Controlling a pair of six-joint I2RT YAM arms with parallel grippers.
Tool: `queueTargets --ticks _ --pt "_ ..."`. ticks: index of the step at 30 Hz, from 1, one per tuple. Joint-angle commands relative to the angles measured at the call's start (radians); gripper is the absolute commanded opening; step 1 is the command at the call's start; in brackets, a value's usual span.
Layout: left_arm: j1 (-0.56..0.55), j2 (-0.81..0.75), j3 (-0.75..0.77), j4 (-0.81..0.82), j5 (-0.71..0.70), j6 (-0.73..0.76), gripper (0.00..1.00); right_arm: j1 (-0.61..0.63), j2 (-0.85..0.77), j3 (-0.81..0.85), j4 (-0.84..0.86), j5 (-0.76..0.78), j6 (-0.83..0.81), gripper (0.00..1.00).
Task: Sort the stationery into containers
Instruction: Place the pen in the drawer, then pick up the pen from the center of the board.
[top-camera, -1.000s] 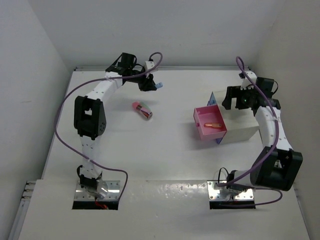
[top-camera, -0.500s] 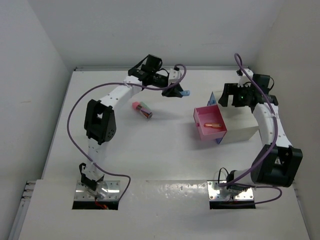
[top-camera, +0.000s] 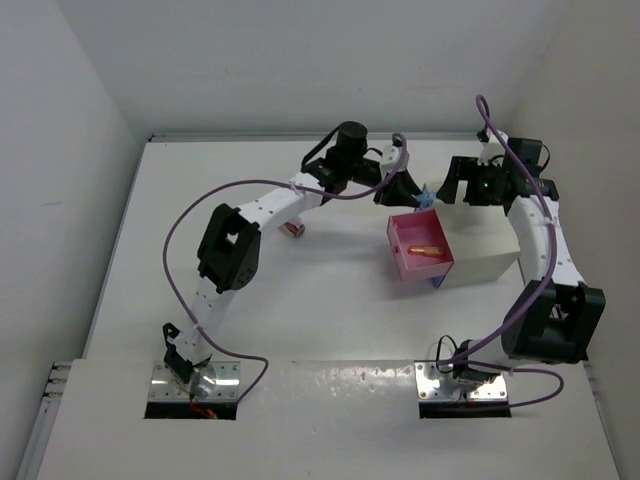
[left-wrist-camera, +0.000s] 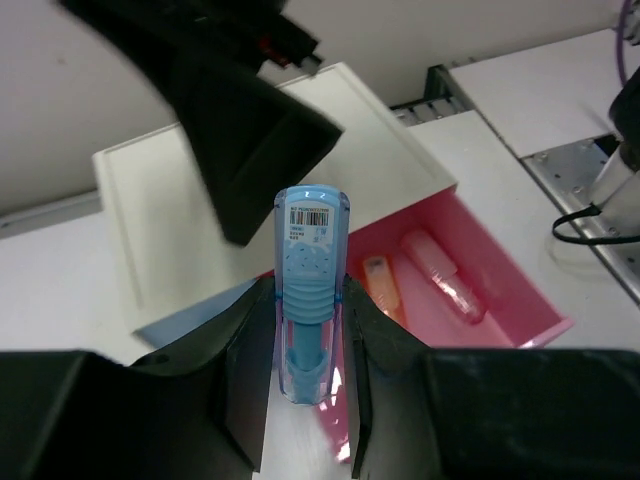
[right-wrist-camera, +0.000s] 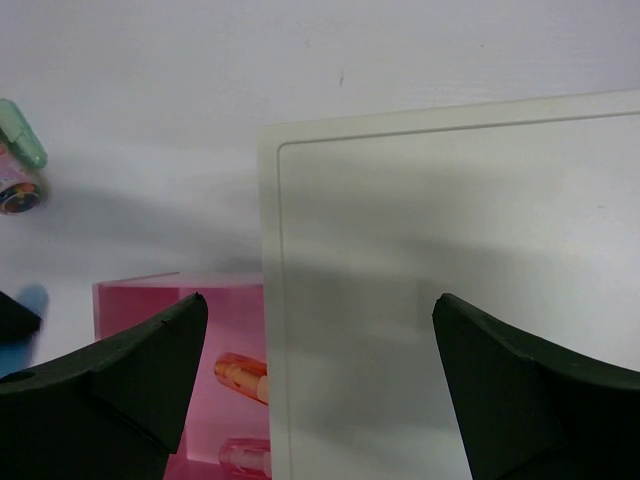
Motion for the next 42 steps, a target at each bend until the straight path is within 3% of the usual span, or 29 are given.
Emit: queueTargets --ticks 1,7,9,11,14,18,22,25,27,28,32,33,36,39,42 --pt "-0.037 -0.003 0.024 0.093 0.024 -0.028 0.0 -0.011 -0.007 0.053 0.007 -0.03 0.015 0.92" --pt "-0.069 0.026 0.023 0.08 0.006 -0.051 0.0 -0.033 0.001 0.081 -0.013 -0.055 0.003 0.92" --pt "-0.074 0.032 0.024 0.06 -0.002 -0.045 0.05 -0.04 0.001 0.087 -0.017 -0.06 -0.002 0.92" --pt "-0.075 0.038 0.024 0.044 -0.011 -0.039 0.15 -0.046 0.005 0.093 -0.017 -0.069 -0.008 0.92" --pt "-0.069 0.04 0.026 0.014 -0.039 -0.028 0.48 -0.059 0.011 0.105 -0.017 -0.078 -0.013 0.92" --pt "-0.048 0.026 0.035 0.004 -0.075 -0.026 0.58 -0.063 0.021 0.11 -0.01 -0.089 -0.01 0.92" --pt "-0.014 0.014 0.09 -0.025 -0.103 -0.045 0.6 -0.063 0.028 0.11 0.004 -0.098 -0.004 0.92" --pt "0.02 -0.017 0.101 -0.014 -0.161 -0.13 0.55 -0.063 0.03 0.111 0.018 -0.098 0.006 0.92" --pt "0.074 -0.026 0.106 -0.013 -0.207 -0.195 0.42 -0.063 0.03 0.113 0.027 -0.099 0.007 0.92" --pt "0.096 -0.03 0.11 -0.047 -0.256 -0.253 0.3 -0.063 0.03 0.113 0.027 -0.101 0.007 0.92" --pt "0.24 0.0 0.2 -0.361 -0.422 -0.226 0.14 -0.065 0.025 0.096 0.044 -0.096 0.007 0.92" --pt "0.259 0.026 0.23 -0.418 -0.5 -0.141 0.13 -0.065 0.025 0.091 0.049 -0.096 0.009 0.92" --pt "0.325 0.048 0.284 -0.598 -0.587 -0.016 0.26 -0.065 0.021 0.081 0.066 -0.093 0.019 0.92" --pt "0.366 0.006 0.184 -0.649 -0.663 0.145 0.41 -0.065 0.03 0.079 0.073 -0.095 0.036 0.92" --pt "0.406 0.006 0.141 -0.68 -0.718 0.199 0.43 -0.066 0.036 0.081 0.079 -0.096 0.052 0.92"
